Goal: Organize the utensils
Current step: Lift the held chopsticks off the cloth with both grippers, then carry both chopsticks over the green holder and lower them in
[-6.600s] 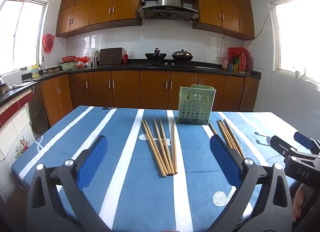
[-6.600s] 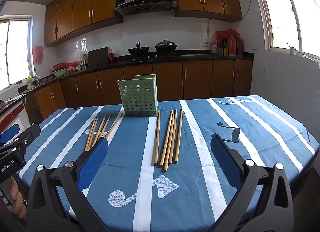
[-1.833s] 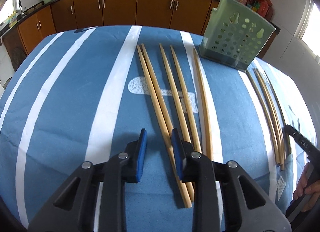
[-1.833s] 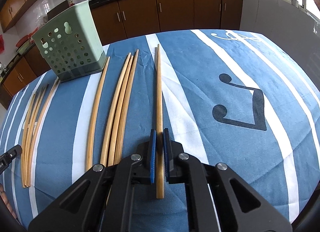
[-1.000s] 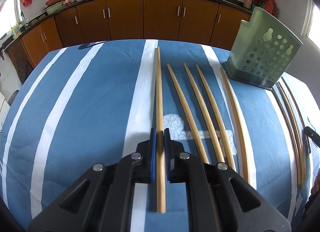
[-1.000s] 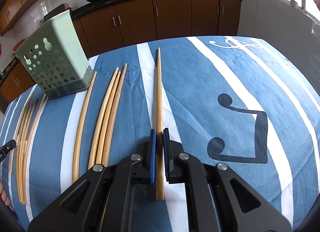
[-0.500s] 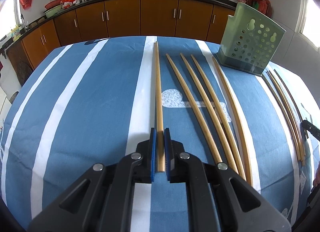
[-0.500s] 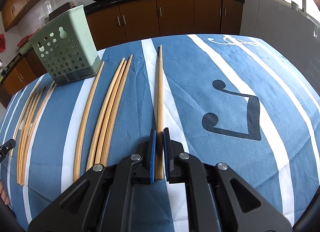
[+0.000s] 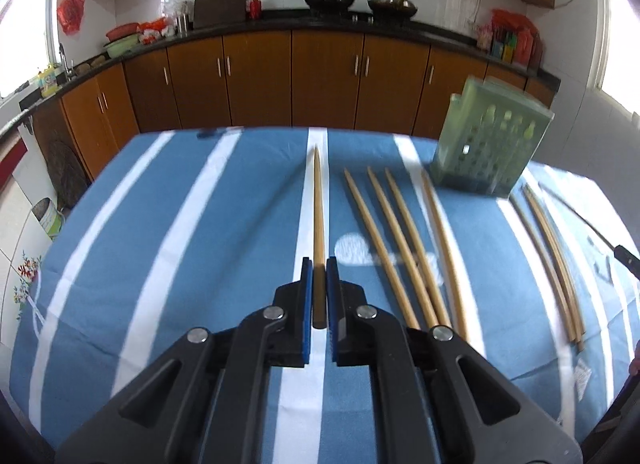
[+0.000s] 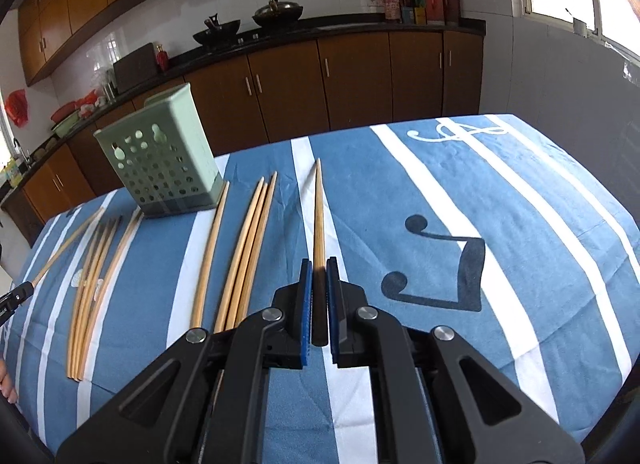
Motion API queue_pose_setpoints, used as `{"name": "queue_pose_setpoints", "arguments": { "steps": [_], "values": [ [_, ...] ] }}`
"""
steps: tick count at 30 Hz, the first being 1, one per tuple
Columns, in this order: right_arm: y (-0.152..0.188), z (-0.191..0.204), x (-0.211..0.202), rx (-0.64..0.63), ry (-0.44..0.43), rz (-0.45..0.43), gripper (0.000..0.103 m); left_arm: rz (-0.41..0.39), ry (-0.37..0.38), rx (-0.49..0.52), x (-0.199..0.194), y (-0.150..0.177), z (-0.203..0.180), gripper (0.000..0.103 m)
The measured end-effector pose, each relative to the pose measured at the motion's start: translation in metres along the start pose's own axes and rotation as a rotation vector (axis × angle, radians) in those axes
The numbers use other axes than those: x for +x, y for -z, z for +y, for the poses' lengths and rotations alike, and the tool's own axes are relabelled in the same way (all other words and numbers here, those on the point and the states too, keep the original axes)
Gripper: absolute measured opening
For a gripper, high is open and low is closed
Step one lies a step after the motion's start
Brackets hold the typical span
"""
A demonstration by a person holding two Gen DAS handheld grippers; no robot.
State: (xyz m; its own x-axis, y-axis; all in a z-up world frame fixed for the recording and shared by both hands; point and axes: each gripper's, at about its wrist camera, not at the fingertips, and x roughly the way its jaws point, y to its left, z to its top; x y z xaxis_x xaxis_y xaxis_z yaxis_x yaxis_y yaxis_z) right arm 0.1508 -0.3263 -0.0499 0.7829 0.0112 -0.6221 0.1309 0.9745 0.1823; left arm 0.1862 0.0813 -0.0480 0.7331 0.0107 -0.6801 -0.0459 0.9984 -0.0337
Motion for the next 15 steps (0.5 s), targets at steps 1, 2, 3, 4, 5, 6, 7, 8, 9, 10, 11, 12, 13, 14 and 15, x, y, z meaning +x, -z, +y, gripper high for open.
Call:
{"name": "queue_pose_setpoints", "arguments": {
  "steps": [1, 2, 3, 4, 5, 6, 7, 8, 9, 10, 11, 12, 13, 14, 15],
  "values": [
    [-0.003, 0.000, -0.004, 0.004, 0.000, -0.015, 0.008, -0.019, -0.001, -0.002, -0.006, -0.004, 0.001, 0.008],
    [-0.006, 0.000, -0.008, 0.007, -0.002, -0.030, 0.008, -0.041, 0.001, -0.004, -0.013, -0.009, 0.002, 0.008],
    [-0.010, 0.000, -0.011, 0.010, -0.004, -0.046, 0.008, -0.059, 0.002, -0.005, -0.020, -0.012, 0.002, 0.008],
    [-0.013, 0.000, -0.014, 0.011, -0.005, -0.060, 0.008, -0.072, 0.001, -0.005, -0.024, -0.015, 0.003, 0.008],
    [-0.016, 0.001, -0.017, 0.010, -0.005, -0.073, 0.008, -0.093, 0.000, -0.004, -0.031, -0.019, 0.003, 0.008],
    [-0.018, 0.001, -0.021, 0.009, -0.005, -0.088, 0.008, -0.109, -0.001, -0.005, -0.035, -0.022, 0.003, 0.008],
    [-0.021, 0.002, -0.024, 0.008, -0.006, -0.102, 0.008, -0.126, -0.001, -0.007, -0.040, -0.025, 0.004, 0.008],
    [-0.023, 0.002, -0.026, 0.007, -0.008, -0.113, 0.008, -0.145, -0.001, -0.010, -0.046, -0.029, 0.005, 0.008],
    [-0.026, 0.002, -0.029, 0.008, -0.010, -0.126, 0.008, -0.161, -0.001, -0.015, -0.051, -0.033, 0.005, 0.008],
    [-0.029, 0.002, -0.032, 0.009, -0.011, -0.136, 0.008, -0.172, 0.000, -0.019, -0.054, -0.036, 0.006, 0.008],
    [-0.032, 0.003, -0.034, 0.009, -0.012, -0.148, 0.008, -0.187, 0.002, -0.026, -0.059, -0.040, 0.007, 0.008],
    [-0.034, 0.003, -0.036, 0.009, -0.012, -0.157, 0.008, -0.205, 0.004, -0.032, -0.063, -0.044, 0.007, 0.008],
    [-0.036, 0.004, -0.039, 0.010, -0.013, -0.169, 0.008, -0.217, 0.005, -0.034, -0.067, -0.047, 0.007, 0.008],
    [-0.039, 0.004, -0.041, 0.010, -0.012, -0.179, 0.008, -0.235, 0.003, -0.036, -0.071, -0.051, 0.007, 0.008],
    [-0.042, 0.005, -0.043, 0.009, -0.013, -0.188, 0.008, -0.251, 0.001, -0.039, -0.075, -0.055, 0.008, 0.008]
  ]
}}
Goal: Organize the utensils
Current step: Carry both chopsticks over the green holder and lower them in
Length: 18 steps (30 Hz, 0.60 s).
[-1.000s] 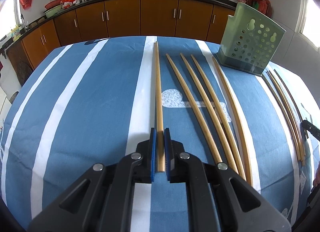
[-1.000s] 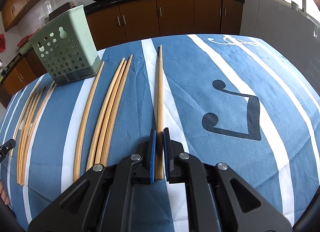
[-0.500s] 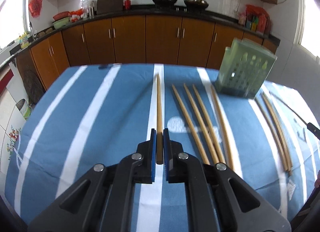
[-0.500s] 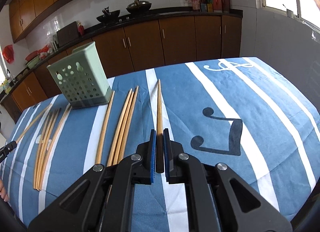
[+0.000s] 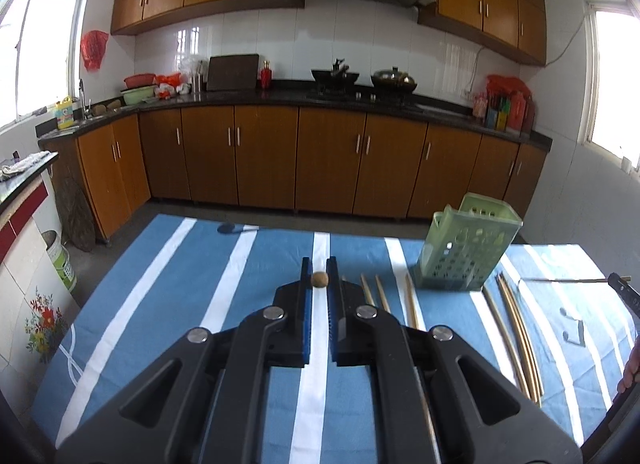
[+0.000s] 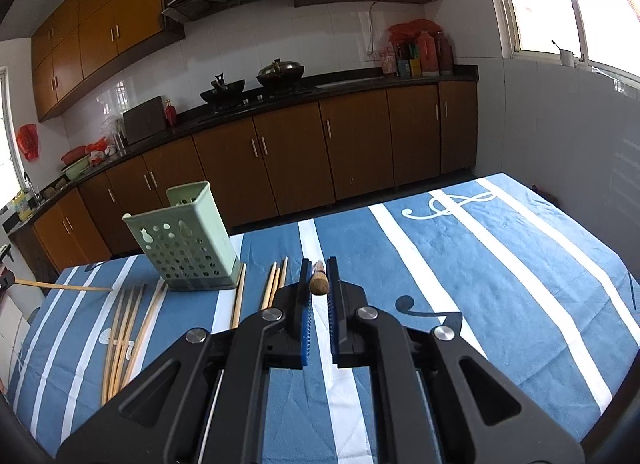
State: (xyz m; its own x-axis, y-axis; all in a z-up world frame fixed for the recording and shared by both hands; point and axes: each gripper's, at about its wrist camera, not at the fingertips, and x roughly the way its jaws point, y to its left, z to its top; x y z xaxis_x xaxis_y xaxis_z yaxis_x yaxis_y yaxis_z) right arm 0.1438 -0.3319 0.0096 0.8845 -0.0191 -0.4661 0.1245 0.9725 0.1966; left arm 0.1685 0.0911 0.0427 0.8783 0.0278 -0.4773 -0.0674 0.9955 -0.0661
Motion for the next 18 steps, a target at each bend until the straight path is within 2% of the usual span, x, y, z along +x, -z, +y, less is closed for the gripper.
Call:
{"name": "queue_pose_setpoints", "arguments": {
  "steps": [6, 13, 18],
  "values": [
    [-0.013, 0.003, -0.002, -0.008, -0.009, -0.030, 0.008, -0.052, -0.007, -0.006, -0.008, -0.022, -0.001, 0.008],
    [-0.030, 0.010, 0.002, -0.035, -0.005, -0.052, 0.008, -0.070, -0.024, 0.021, -0.006, -0.040, -0.005, 0.007],
    [-0.061, 0.020, -0.004, -0.055, -0.024, -0.115, 0.008, -0.121, -0.014, 0.032, -0.010, -0.075, -0.011, 0.007]
  ]
}}
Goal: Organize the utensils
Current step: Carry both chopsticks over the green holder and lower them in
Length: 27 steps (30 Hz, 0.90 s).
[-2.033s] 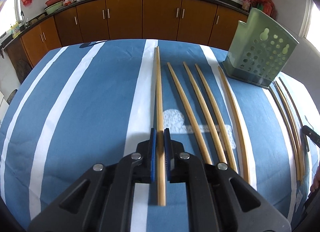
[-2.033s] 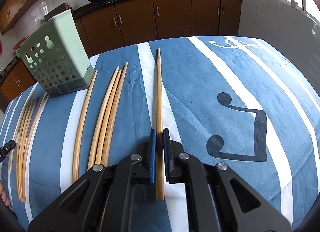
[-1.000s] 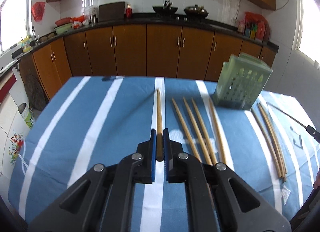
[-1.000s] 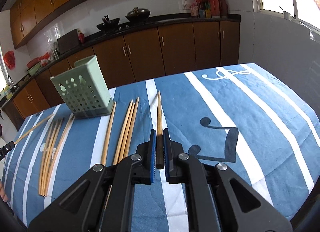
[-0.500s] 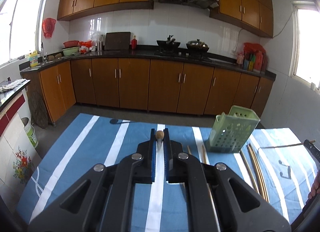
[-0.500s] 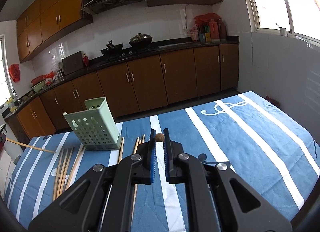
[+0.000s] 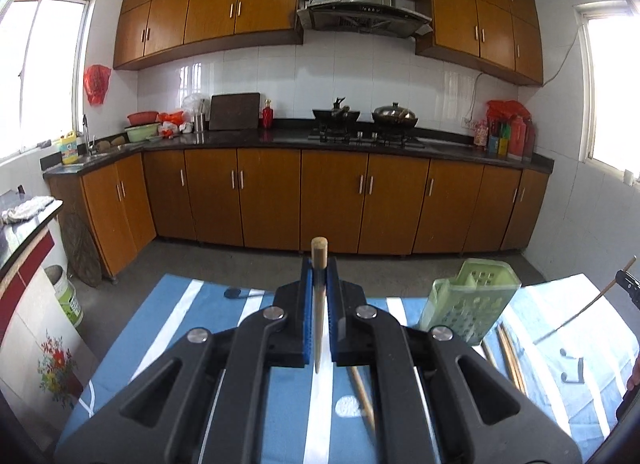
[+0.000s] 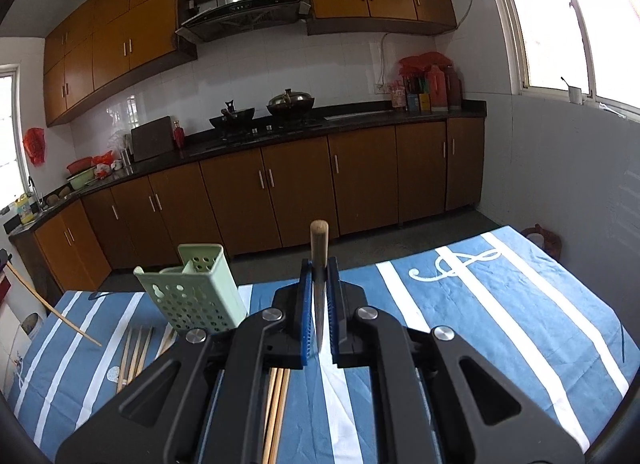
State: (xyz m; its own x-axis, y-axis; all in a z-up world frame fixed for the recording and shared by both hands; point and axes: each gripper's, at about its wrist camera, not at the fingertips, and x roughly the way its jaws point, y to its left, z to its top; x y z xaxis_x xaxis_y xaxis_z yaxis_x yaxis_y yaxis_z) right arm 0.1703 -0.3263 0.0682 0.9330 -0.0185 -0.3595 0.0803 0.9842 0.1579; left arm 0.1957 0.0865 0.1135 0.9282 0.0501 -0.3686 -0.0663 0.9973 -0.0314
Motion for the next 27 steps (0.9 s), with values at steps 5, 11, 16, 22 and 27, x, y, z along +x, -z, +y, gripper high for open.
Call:
{"name": "queue_pose_setpoints", "arguments": {
  "steps": [5, 11, 16, 22, 27],
  "values": [
    [-0.045, 0.014, -0.012, 0.017, -0.059, -0.106, 0.008, -0.090, 0.048, -0.029, -0.009, -0.051, -0.012, 0.007],
    [-0.092, 0.040, -0.022, 0.046, -0.143, -0.248, 0.008, -0.180, 0.167, -0.075, -0.018, -0.107, -0.043, 0.007],
    [-0.102, 0.060, -0.008, 0.057, -0.196, -0.286, 0.007, -0.194, 0.218, -0.069, -0.006, -0.122, -0.078, 0.007],
    [-0.085, 0.082, 0.023, 0.008, -0.188, -0.225, 0.008, -0.120, 0.273, -0.082, 0.036, -0.099, -0.105, 0.007],
    [-0.068, 0.081, 0.041, 0.003, -0.174, -0.159, 0.008, -0.035, 0.269, -0.040, 0.064, -0.072, -0.119, 0.007]
  ]
}}
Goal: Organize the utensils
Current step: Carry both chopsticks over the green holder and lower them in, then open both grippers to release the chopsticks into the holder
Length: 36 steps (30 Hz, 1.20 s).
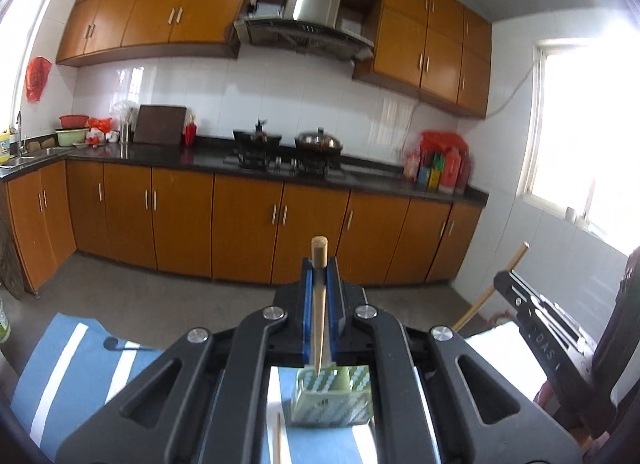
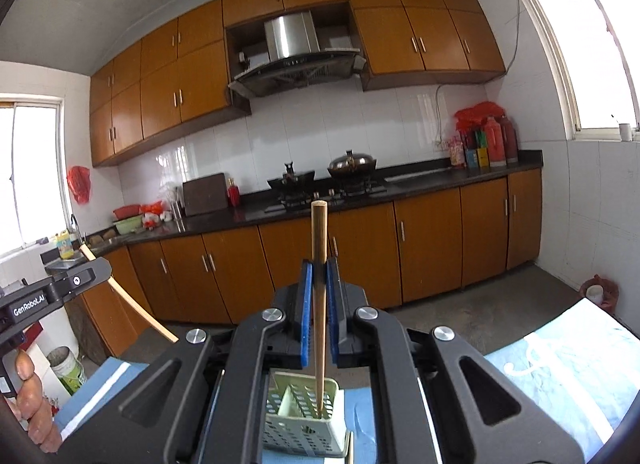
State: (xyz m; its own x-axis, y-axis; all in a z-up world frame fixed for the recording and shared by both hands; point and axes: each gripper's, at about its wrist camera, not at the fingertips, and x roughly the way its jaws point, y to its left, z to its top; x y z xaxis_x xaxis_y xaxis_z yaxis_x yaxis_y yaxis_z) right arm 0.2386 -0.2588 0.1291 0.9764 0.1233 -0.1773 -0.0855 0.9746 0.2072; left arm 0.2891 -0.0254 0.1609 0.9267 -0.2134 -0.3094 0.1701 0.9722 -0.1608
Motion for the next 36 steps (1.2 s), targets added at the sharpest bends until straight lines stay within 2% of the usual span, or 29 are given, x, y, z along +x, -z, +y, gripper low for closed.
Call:
{"name": "queue_pose_setpoints", "arguments": {
  "steps": [9, 10, 12, 13, 14, 16, 17, 21, 25, 28, 32, 34, 36],
  "values": [
    [0.027, -0.005, 0.014, 0.008, 0.005, 0.092, 0.008, 0.098, -0.005, 0.007, 0.024, 0.028, 0.004, 0.009],
    [0.027, -0.007, 0.014, 0.014, 0.004, 0.097, 0.008, 0.103, -0.006, 0.004, 0.025, 0.031, 0.005, 0.011],
    [0.028, -0.008, 0.013, 0.024, 0.001, 0.108, 0.008, 0.106, -0.006, 0.002, 0.025, 0.032, 0.005, 0.022],
    [0.028, -0.009, 0.012, 0.027, 0.002, 0.110, 0.009, 0.103, -0.009, 0.003, 0.024, 0.032, 0.006, 0.025],
    [0.028, -0.010, 0.011, 0.029, 0.003, 0.111, 0.011, 0.099, -0.008, 0.003, 0.021, 0.034, 0.007, 0.027],
    [0.026, -0.012, 0.004, 0.035, 0.006, 0.100, 0.027, 0.091, -0.010, 0.001, 0.016, 0.033, 0.008, 0.028],
    [0.026, -0.013, 0.001, 0.036, 0.009, 0.090, 0.039, 0.088, -0.013, -0.002, 0.013, 0.033, 0.010, 0.030],
    [0.024, -0.018, -0.023, 0.027, 0.019, 0.059, 0.043, 0.064, -0.022, -0.014, -0.009, 0.033, 0.018, 0.034],
    [0.036, -0.034, -0.048, 0.036, 0.062, 0.071, 0.049, 0.052, -0.062, 0.012, -0.038, 0.045, 0.028, 0.039],
    [0.060, -0.049, -0.058, 0.030, 0.122, 0.137, 0.049, 0.068, -0.105, 0.030, -0.056, 0.064, 0.040, 0.041],
    [0.109, -0.069, -0.051, 0.053, 0.159, 0.306, 0.048, 0.155, -0.168, 0.032, -0.063, 0.110, 0.067, 0.042],
    [0.140, -0.075, -0.041, 0.070, 0.154, 0.414, 0.041, 0.195, -0.191, 0.032, -0.062, 0.130, 0.077, 0.042],
    [0.171, -0.075, -0.031, 0.096, 0.120, 0.529, 0.028, 0.247, -0.219, 0.026, -0.059, 0.154, 0.088, 0.042]
  ]
}}
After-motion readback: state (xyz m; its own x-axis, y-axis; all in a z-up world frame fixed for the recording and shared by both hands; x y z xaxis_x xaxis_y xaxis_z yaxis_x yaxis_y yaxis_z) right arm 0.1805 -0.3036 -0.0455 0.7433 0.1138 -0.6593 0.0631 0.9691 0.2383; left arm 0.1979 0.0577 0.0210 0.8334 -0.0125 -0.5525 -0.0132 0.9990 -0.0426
